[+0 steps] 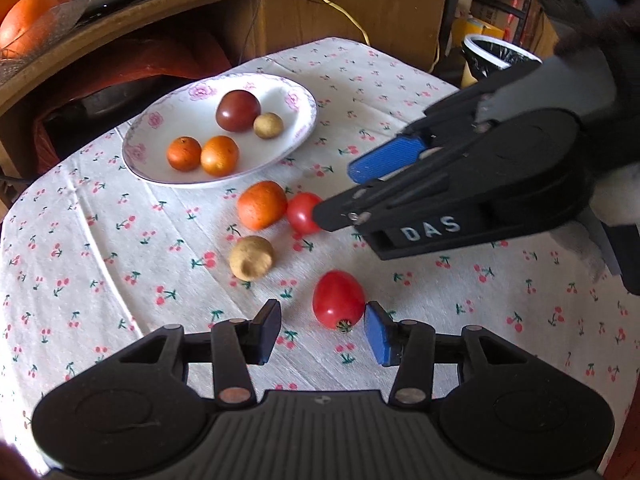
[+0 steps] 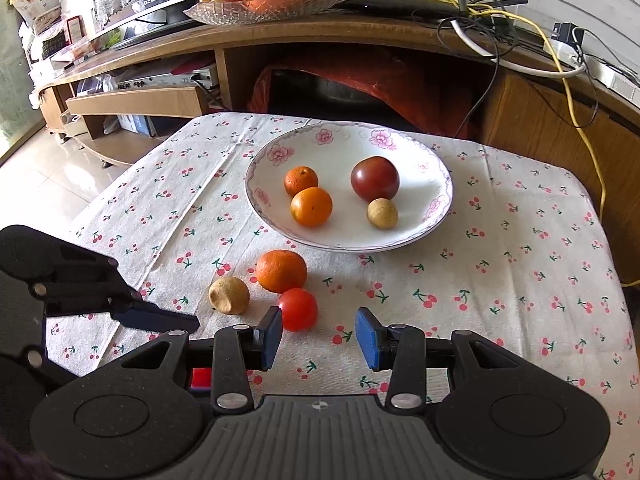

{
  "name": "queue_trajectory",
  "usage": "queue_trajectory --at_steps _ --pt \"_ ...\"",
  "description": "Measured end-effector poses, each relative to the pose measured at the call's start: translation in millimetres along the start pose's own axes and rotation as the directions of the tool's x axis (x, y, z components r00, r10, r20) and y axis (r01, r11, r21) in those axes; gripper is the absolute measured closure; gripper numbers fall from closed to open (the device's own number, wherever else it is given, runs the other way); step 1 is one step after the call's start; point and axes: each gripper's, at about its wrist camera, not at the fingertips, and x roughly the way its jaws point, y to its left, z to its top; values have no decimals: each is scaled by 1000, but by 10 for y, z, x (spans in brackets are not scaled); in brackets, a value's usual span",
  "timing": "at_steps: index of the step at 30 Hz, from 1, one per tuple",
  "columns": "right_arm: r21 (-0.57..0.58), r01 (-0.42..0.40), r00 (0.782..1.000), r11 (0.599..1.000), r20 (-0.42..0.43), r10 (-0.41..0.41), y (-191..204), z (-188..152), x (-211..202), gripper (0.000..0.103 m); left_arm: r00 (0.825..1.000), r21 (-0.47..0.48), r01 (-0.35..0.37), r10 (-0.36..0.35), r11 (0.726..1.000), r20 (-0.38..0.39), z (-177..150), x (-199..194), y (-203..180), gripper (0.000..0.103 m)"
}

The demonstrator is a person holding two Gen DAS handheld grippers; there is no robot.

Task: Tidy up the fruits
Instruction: 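Move both open tools back toward the red tomatoes on the table, then grasp a red tomato with the left tool while the right tool grasps another red tomato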

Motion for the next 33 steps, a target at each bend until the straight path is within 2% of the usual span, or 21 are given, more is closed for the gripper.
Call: queue_trajectory --at_steps 18,22,24,26,33 --pt "-47 -64 998 997 -28 63 -4 57 314 68 1000 6 -4 4 1000 12 63 76 -43 49" --pt "-46 -79 996 996 -35 77 -20 58 318 74 1000 10 -10 10 1000 10 70 85 -61 58" --pt "-45 -83 996 996 -37 81 -22 50 294 80 1000 6 -12 12 1000 6 78 90 -70 61" --pt "-33 -89 995 996 -42 87 -46 25 254 82 1000 10 -5 5 1000 2 94 94 -87 67" --pt "1 -72 996 997 -57 72 -176 -92 116 82 1000 24 -5 5 1000 -11 154 117 -134 67"
